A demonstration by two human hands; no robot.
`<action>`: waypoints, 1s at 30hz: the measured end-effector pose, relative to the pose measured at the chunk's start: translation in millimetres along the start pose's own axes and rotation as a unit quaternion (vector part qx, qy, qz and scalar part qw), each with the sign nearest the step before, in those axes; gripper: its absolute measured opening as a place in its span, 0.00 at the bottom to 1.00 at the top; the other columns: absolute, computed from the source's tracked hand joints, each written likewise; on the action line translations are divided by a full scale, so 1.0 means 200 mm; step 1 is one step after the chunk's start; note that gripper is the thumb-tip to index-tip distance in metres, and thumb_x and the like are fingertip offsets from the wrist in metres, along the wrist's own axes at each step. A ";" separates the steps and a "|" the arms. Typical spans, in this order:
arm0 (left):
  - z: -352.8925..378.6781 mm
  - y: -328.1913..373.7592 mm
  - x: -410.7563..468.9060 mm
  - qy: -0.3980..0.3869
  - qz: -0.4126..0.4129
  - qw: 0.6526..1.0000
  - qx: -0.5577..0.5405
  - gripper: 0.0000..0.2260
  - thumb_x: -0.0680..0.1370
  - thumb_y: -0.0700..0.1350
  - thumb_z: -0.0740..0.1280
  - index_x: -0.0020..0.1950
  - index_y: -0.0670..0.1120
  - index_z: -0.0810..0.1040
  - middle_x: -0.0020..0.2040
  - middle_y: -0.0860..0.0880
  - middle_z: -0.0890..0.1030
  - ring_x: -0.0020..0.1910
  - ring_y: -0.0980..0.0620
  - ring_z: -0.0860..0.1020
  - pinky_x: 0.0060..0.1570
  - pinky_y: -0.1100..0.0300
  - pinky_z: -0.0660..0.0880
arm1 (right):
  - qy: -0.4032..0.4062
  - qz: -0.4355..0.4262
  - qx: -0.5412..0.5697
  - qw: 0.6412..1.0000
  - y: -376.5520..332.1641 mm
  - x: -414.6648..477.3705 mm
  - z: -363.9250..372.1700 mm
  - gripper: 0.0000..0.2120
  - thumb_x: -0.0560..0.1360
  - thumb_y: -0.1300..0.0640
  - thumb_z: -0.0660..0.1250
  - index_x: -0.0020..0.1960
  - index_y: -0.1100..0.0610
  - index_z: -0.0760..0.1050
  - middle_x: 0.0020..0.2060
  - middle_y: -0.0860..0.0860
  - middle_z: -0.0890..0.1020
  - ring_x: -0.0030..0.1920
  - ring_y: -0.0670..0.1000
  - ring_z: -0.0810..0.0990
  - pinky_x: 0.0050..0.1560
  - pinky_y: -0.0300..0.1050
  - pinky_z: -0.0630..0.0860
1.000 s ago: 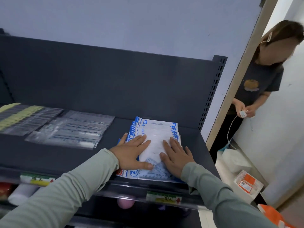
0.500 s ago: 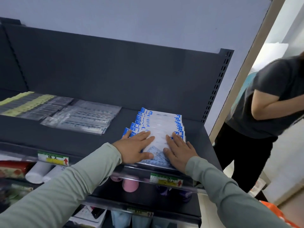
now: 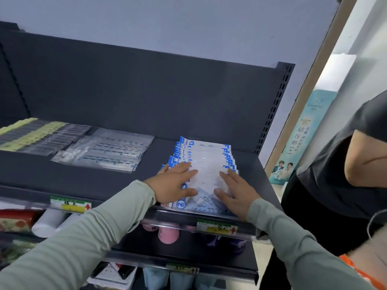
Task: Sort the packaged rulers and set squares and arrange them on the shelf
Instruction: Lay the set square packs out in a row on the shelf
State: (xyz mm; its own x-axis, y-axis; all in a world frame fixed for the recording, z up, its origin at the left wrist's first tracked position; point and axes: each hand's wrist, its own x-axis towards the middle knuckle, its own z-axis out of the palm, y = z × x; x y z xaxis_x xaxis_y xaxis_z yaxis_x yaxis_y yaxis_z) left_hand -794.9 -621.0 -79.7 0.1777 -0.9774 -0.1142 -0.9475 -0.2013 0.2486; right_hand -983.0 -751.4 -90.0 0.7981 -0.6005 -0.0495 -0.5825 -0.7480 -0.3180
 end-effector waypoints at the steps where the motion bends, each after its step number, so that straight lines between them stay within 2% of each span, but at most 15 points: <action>1: -0.01 -0.01 0.02 0.019 -0.012 1.000 -0.010 0.31 0.80 0.60 0.56 0.79 0.54 0.48 0.79 0.51 0.42 0.77 0.54 0.40 0.75 0.48 0.38 | 0.014 0.012 0.044 0.999 0.01 0.02 -0.01 0.32 0.79 0.41 0.54 0.78 0.51 0.48 0.78 0.49 0.46 0.77 0.49 0.46 0.75 0.45 0.48; 4: -0.05 -0.07 0.09 0.075 -0.067 0.990 -0.096 0.35 0.79 0.59 0.60 0.79 0.51 0.45 0.79 0.48 0.42 0.78 0.51 0.40 0.76 0.49 0.43 | 0.036 0.072 0.181 0.980 0.03 0.12 -0.05 0.33 0.80 0.43 0.55 0.78 0.54 0.45 0.78 0.51 0.44 0.77 0.50 0.43 0.73 0.43 0.48; 6: -0.06 -0.10 0.15 0.103 -0.093 0.972 -0.190 0.34 0.78 0.55 0.64 0.78 0.48 0.50 0.78 0.48 0.52 0.78 0.48 0.44 0.75 0.50 0.51 | 0.035 0.096 0.232 0.967 0.03 0.18 -0.06 0.32 0.80 0.46 0.55 0.78 0.55 0.45 0.77 0.51 0.48 0.77 0.51 0.42 0.74 0.46 0.48; 7: -0.06 -0.11 0.17 0.105 -0.103 0.965 -0.216 0.32 0.77 0.54 0.65 0.76 0.48 0.55 0.76 0.48 0.60 0.78 0.47 0.50 0.74 0.50 0.56 | 0.031 0.103 0.254 0.961 0.03 0.21 -0.06 0.33 0.80 0.46 0.57 0.78 0.54 0.45 0.77 0.51 0.51 0.77 0.52 0.44 0.75 0.49 0.50; 9: -0.06 -0.13 0.21 0.099 -0.120 0.960 -0.234 0.35 0.70 0.61 0.66 0.72 0.50 0.60 0.69 0.49 0.69 0.70 0.48 0.68 0.68 0.48 0.67 | 0.023 0.117 0.274 0.954 0.02 0.24 -0.05 0.34 0.79 0.45 0.58 0.78 0.52 0.46 0.76 0.50 0.56 0.76 0.53 0.54 0.74 0.51 0.57; 11: -0.04 -0.18 0.28 0.086 -0.115 0.959 -0.243 0.38 0.63 0.66 0.63 0.70 0.52 0.63 0.64 0.50 0.74 0.60 0.51 0.77 0.61 0.47 0.75 | 0.041 0.124 0.261 0.957 0.02 0.25 -0.05 0.30 0.79 0.46 0.59 0.76 0.54 0.54 0.71 0.51 0.67 0.69 0.53 0.68 0.67 0.45 0.65; 13: -0.05 -0.22 0.34 0.076 -0.124 0.959 -0.242 0.37 0.62 0.67 0.63 0.68 0.51 0.66 0.62 0.48 0.75 0.59 0.49 0.77 0.59 0.46 0.76 | 0.077 0.125 0.233 0.961 0.03 0.27 -0.08 0.22 0.80 0.49 0.59 0.71 0.57 0.63 0.65 0.51 0.73 0.62 0.53 0.73 0.59 0.42 0.67; 16: -0.13 -0.20 0.38 0.072 -0.132 0.963 -0.225 0.35 0.67 0.66 0.62 0.69 0.50 0.67 0.66 0.47 0.72 0.63 0.46 0.74 0.60 0.46 0.75 | 0.087 0.115 0.205 0.968 0.04 0.34 -0.13 0.22 0.81 0.51 0.57 0.71 0.59 0.63 0.67 0.53 0.70 0.70 0.55 0.67 0.66 0.44 0.63; 17: -0.16 -0.18 0.39 0.066 -0.130 0.966 -0.212 0.33 0.70 0.64 0.62 0.71 0.50 0.65 0.69 0.46 0.69 0.66 0.45 0.71 0.63 0.48 0.72 | 0.071 0.113 0.192 0.972 0.05 0.38 -0.13 0.24 0.81 0.49 0.56 0.73 0.59 0.61 0.71 0.53 0.66 0.73 0.55 0.62 0.70 0.45 0.60; 19: -0.19 -0.17 0.45 0.052 -0.137 0.973 -0.180 0.30 0.79 0.57 0.60 0.77 0.47 0.57 0.77 0.45 0.57 0.75 0.46 0.61 0.71 0.54 0.61 | 0.031 0.118 0.167 0.978 0.05 0.45 -0.14 0.28 0.81 0.47 0.53 0.77 0.57 0.53 0.77 0.52 0.53 0.77 0.52 0.53 0.74 0.44 0.53; 20: -0.19 -0.17 0.48 0.052 -0.148 0.973 -0.168 0.29 0.80 0.55 0.59 0.77 0.45 0.56 0.78 0.44 0.55 0.76 0.47 0.58 0.70 0.56 0.59 | 0.016 0.118 0.162 0.980 0.05 0.49 -0.15 0.28 0.82 0.46 0.52 0.78 0.56 0.50 0.78 0.51 0.49 0.77 0.51 0.51 0.74 0.43 0.51; 23: -0.20 -0.19 0.56 0.062 -0.160 0.968 -0.181 0.24 0.80 0.53 0.59 0.72 0.44 0.62 0.73 0.43 0.62 0.69 0.45 0.66 0.64 0.55 0.64 | -0.008 0.118 0.185 0.976 0.07 0.60 -0.16 0.29 0.81 0.45 0.52 0.78 0.54 0.48 0.78 0.51 0.46 0.77 0.52 0.52 0.73 0.43 0.51; 25: -0.20 -0.22 0.61 0.057 -0.164 0.966 -0.192 0.24 0.80 0.53 0.59 0.73 0.44 0.61 0.73 0.43 0.64 0.67 0.44 0.68 0.63 0.55 0.66 | -0.017 0.139 0.202 0.969 0.09 0.65 -0.16 0.31 0.81 0.43 0.53 0.78 0.53 0.46 0.78 0.52 0.47 0.77 0.53 0.51 0.75 0.45 0.51; 27: -0.19 -0.23 0.64 0.051 -0.165 0.965 -0.197 0.23 0.80 0.51 0.59 0.72 0.44 0.62 0.71 0.44 0.67 0.65 0.44 0.70 0.61 0.54 0.68 | -0.013 0.151 0.211 0.966 0.12 0.69 -0.16 0.33 0.80 0.43 0.55 0.78 0.53 0.46 0.77 0.53 0.52 0.76 0.54 0.55 0.74 0.47 0.54; 30: -0.18 -0.23 0.68 0.062 -0.160 0.967 -0.190 0.14 0.80 0.48 0.60 0.61 0.41 0.70 0.58 0.45 0.74 0.52 0.47 0.74 0.46 0.58 0.70 | 0.027 0.165 0.171 0.971 0.16 0.71 -0.16 0.33 0.78 0.41 0.57 0.77 0.55 0.53 0.74 0.56 0.61 0.72 0.58 0.63 0.71 0.50 0.62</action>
State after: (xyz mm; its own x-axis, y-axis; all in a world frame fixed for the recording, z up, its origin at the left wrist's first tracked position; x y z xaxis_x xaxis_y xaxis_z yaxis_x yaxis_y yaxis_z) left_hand -717.2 -746.1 -71.6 0.4982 -0.8567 -0.1334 -0.6771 -0.4806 0.5573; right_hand -892.6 -870.1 -76.3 0.5618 -0.8125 -0.1556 -0.7130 -0.3801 -0.5892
